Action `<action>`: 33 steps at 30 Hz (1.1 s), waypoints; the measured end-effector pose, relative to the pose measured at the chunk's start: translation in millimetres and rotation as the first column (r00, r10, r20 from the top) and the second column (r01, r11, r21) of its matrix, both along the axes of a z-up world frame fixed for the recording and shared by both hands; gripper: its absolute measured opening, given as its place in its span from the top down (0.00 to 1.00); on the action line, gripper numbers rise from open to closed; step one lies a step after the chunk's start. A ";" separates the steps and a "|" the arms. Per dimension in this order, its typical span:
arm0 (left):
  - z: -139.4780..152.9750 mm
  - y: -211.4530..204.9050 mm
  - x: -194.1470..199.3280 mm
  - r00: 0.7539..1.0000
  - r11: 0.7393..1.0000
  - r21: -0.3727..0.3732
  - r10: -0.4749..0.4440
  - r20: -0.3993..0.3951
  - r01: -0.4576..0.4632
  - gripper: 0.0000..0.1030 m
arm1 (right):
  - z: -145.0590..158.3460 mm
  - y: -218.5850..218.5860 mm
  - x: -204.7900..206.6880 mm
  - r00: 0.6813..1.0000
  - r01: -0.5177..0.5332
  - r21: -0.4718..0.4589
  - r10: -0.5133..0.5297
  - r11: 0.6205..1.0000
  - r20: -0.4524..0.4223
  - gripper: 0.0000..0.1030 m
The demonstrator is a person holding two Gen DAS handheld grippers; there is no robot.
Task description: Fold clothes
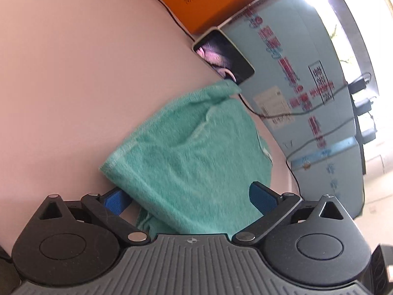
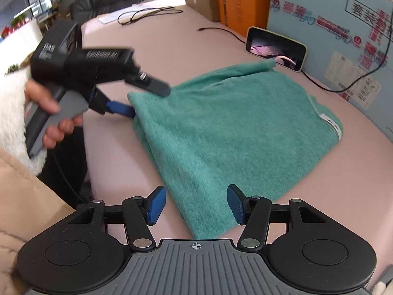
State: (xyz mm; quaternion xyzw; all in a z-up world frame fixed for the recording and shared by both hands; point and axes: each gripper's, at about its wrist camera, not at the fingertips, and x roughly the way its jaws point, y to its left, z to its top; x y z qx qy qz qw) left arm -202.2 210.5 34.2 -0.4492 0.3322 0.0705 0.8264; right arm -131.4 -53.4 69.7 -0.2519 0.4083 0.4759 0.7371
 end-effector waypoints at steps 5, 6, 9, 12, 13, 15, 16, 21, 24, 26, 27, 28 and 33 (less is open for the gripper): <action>7.9 -5.2 3.2 0.999 0.998 0.051 0.045 0.017 -0.046 0.62 | -21.7 13.8 -10.2 0.995 -0.060 -0.108 0.068 0.992 0.073 0.63; 9.4 -6.5 3.0 0.999 0.997 0.056 0.042 0.023 -0.043 0.66 | -25.9 16.0 -14.1 0.991 -0.079 -0.132 0.092 0.988 0.094 0.64; 11.9 -8.9 1.9 0.999 0.998 0.051 0.028 0.047 -0.030 0.68 | -30.7 18.0 -20.4 0.981 -0.122 -0.168 0.144 0.978 0.127 0.64; 11.7 -10.0 0.8 0.998 0.999 0.044 0.025 0.055 -0.028 0.75 | -35.2 17.8 -23.5 0.971 -0.153 -0.209 0.186 0.966 0.152 0.64; 11.4 -10.1 0.2 0.998 0.999 0.042 0.025 0.055 -0.027 0.77 | -37.6 17.5 -24.7 0.965 -0.161 -0.223 0.201 0.961 0.166 0.67; 11.3 -10.5 -1.0 0.998 0.999 0.046 0.022 0.050 -0.024 0.79 | -39.2 15.3 -26.4 0.960 -0.158 -0.233 0.205 0.960 0.193 0.82; 11.5 -10.9 -1.6 0.999 0.999 0.049 0.020 0.049 -0.022 0.79 | -37.8 13.7 -26.4 0.958 -0.150 -0.231 0.199 0.961 0.205 0.87; 19.0 -12.6 -5.7 0.997 0.998 0.061 -0.003 0.073 -0.002 0.79 | -25.7 2.3 -24.7 0.957 -0.109 -0.192 0.155 0.975 0.244 0.96; 21.0 -13.4 -5.3 0.997 0.998 0.057 -0.020 0.079 0.015 0.79 | -15.2 -6.3 -16.7 0.970 -0.078 -0.142 0.108 0.987 0.217 0.96; 18.4 -14.0 -4.4 0.997 0.998 0.053 -0.020 0.069 0.016 0.79 | -13.9 -8.7 -12.1 0.977 -0.063 -0.129 0.087 0.990 0.196 0.96; 17.1 -14.3 -4.2 0.998 0.999 0.052 -0.019 0.063 0.016 0.79 | -15.2 -8.8 -10.4 0.979 -0.057 -0.129 0.081 0.990 0.187 0.95; 15.9 -14.6 -4.1 0.998 0.999 0.050 -0.018 0.058 0.015 0.79 | -16.5 -8.6 -9.0 0.981 -0.052 -0.129 0.075 0.990 0.178 0.94; 10.4 -15.2 -5.6 0.999 0.999 0.041 -0.013 0.036 0.011 0.76 | -23.5 1.5 -18.0 0.975 -0.096 -0.157 0.125 0.983 0.184 0.91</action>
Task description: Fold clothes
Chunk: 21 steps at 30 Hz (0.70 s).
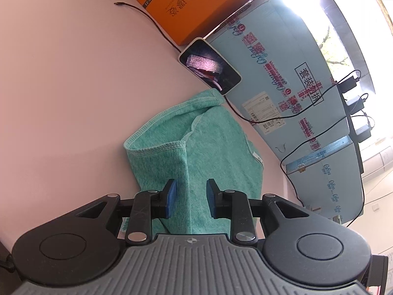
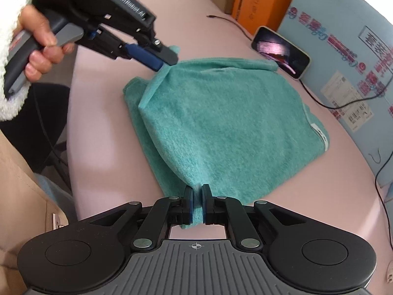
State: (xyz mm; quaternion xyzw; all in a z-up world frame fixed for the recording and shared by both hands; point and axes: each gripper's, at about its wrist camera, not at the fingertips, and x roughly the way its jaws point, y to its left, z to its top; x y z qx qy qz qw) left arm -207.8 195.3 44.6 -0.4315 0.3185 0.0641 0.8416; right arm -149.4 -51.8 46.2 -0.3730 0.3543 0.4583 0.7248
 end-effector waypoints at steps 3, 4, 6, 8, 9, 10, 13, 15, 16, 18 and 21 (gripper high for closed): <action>-3.9 -0.5 -1.5 1.000 1.000 -0.008 0.002 -0.016 -0.002 0.72 | -9.6 4.0 -3.0 1.000 -0.014 -0.030 0.014 0.999 0.008 0.90; -5.3 -0.5 -2.0 1.000 1.000 -0.013 0.003 -0.021 -0.004 0.72 | -11.1 4.4 -3.9 1.000 -0.018 -0.035 0.018 0.999 0.012 0.90; -7.7 -1.2 -1.9 1.000 1.000 -0.014 0.004 -0.030 -0.004 0.72 | -11.9 4.0 -5.1 1.000 -0.024 -0.036 0.025 0.999 0.019 0.89; -7.8 -1.7 -1.4 1.000 1.000 -0.010 0.004 -0.027 -0.004 0.73 | -10.5 2.5 -5.5 0.999 -0.031 -0.029 0.032 0.999 0.027 0.93; -6.3 -2.1 -1.3 1.000 1.000 -0.005 0.003 -0.023 -0.003 0.79 | -8.6 0.9 -5.1 0.999 -0.031 -0.020 0.031 0.999 0.031 0.94; -3.8 -2.3 -1.5 1.000 1.000 -0.002 -0.003 -0.016 0.003 0.83 | -5.8 -1.4 -4.2 0.999 -0.029 -0.011 0.029 1.000 0.033 0.97; 8.3 -2.7 -4.6 0.999 0.999 -0.004 -0.043 0.011 0.043 0.87 | 8.3 -12.5 0.2 0.999 0.017 0.030 -0.018 0.999 0.049 0.98; 16.3 -4.9 -10.2 0.997 0.997 0.005 -0.075 0.008 0.075 0.87 | 18.7 -21.7 2.9 0.996 0.057 0.054 -0.060 0.997 0.062 0.98; 18.4 -6.0 -13.5 0.996 0.996 0.008 -0.092 0.001 0.092 0.87 | 23.7 -26.5 4.1 0.994 0.076 0.066 -0.081 0.995 0.069 0.98; 18.1 -6.8 -20.4 0.992 0.992 0.020 -0.124 -0.034 0.125 0.87 | 30.3 -34.8 5.4 0.991 0.106 0.080 -0.112 0.991 0.071 0.98; 6.5 -5.8 -26.8 0.987 0.992 0.016 -0.125 -0.101 0.128 0.87 | 31.4 -44.3 6.2 0.989 0.138 0.083 -0.142 0.987 0.040 0.98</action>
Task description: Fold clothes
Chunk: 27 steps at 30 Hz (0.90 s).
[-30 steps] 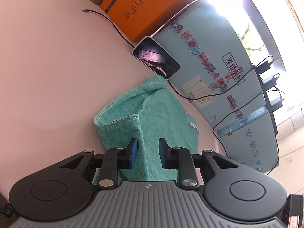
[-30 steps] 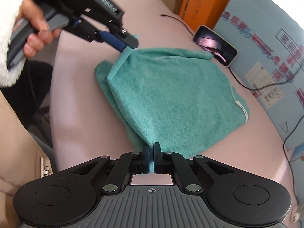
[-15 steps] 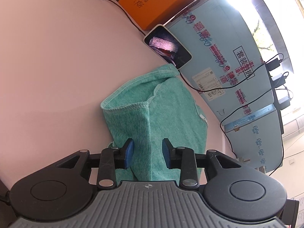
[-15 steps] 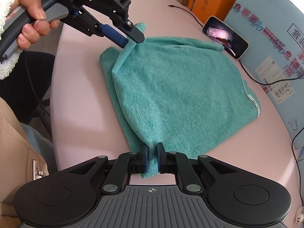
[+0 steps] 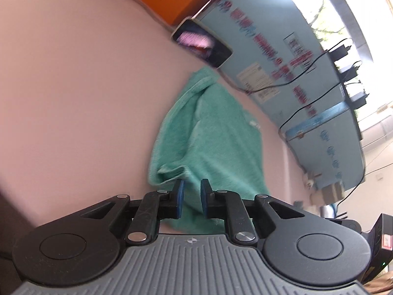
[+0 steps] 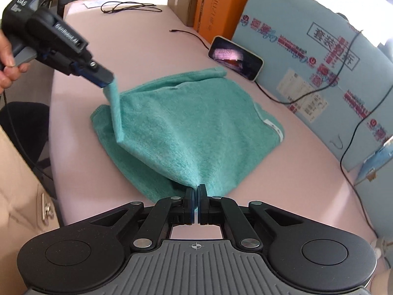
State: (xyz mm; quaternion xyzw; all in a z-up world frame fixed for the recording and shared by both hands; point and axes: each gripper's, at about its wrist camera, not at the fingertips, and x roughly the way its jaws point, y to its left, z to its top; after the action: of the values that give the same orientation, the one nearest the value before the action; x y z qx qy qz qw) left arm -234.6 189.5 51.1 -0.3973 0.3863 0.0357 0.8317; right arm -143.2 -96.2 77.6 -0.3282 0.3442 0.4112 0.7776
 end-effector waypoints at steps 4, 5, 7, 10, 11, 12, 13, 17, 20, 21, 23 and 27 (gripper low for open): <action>-4.9 0.6 -2.1 1.000 1.000 0.000 0.008 -0.021 -0.008 0.87 | -20.9 -4.9 7.5 0.993 0.063 -0.036 -0.067 0.997 -0.099 0.97; -2.3 -0.4 -0.9 1.000 1.000 0.016 -0.003 -0.015 0.004 0.85 | -25.2 -6.0 10.7 0.989 0.085 -0.044 -0.089 0.995 -0.120 0.97; 4.3 -1.9 2.8 1.000 0.998 0.054 -0.022 -0.004 0.022 0.82 | -31.1 -8.5 16.3 0.979 0.124 -0.055 -0.131 0.991 -0.156 0.97; 13.2 0.4 4.4 1.000 0.994 0.104 -0.028 0.009 0.027 0.77 | -33.2 -12.8 21.2 0.970 0.160 -0.076 -0.171 0.984 -0.171 0.92; 16.5 3.0 4.4 1.000 0.993 0.118 -0.021 0.016 0.019 0.76 | -33.5 -15.1 22.7 0.968 0.177 -0.088 -0.190 0.980 -0.167 0.92; 19.3 6.0 4.4 1.000 0.992 0.130 -0.013 0.025 0.010 0.76 | -33.8 -17.6 24.3 0.964 0.195 -0.098 -0.209 0.976 -0.164 0.92; 21.8 8.4 5.8 0.999 0.990 0.138 -0.008 0.036 0.003 0.76 | -33.8 -23.4 28.0 0.957 0.222 -0.100 -0.237 0.970 -0.170 0.92; 32.1 11.5 23.2 0.995 0.987 0.160 -0.026 0.092 0.011 0.76 | -27.9 -48.9 46.9 0.897 0.370 -0.040 -0.368 0.928 -0.244 0.91; 39.2 0.2 47.3 0.986 0.982 0.176 -0.093 0.139 0.068 0.76 | -17.7 -56.8 61.1 0.860 0.443 0.064 -0.403 0.895 -0.312 0.91; 41.1 -5.8 56.3 0.980 0.978 0.184 -0.123 0.154 0.094 0.76 | -14.1 -56.1 65.4 0.858 0.450 0.098 -0.400 0.887 -0.322 0.91; 42.3 -20.2 75.4 0.969 0.968 0.206 -0.179 0.170 0.142 0.76 | -7.0 -54.6 73.7 0.855 0.464 0.165 -0.391 0.870 -0.340 0.91; 35.2 -49.0 112.9 0.946 0.937 0.255 -0.285 0.157 0.239 0.76 | -0.4 -35.4 93.7 0.869 0.463 0.225 -0.390 0.857 -0.303 0.91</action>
State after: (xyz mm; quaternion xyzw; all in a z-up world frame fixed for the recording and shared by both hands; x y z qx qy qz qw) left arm -121.7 140.5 86.3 -0.2433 0.3470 -0.0693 0.9031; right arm -49.5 -131.6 77.2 -0.0715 0.4385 0.3109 0.8402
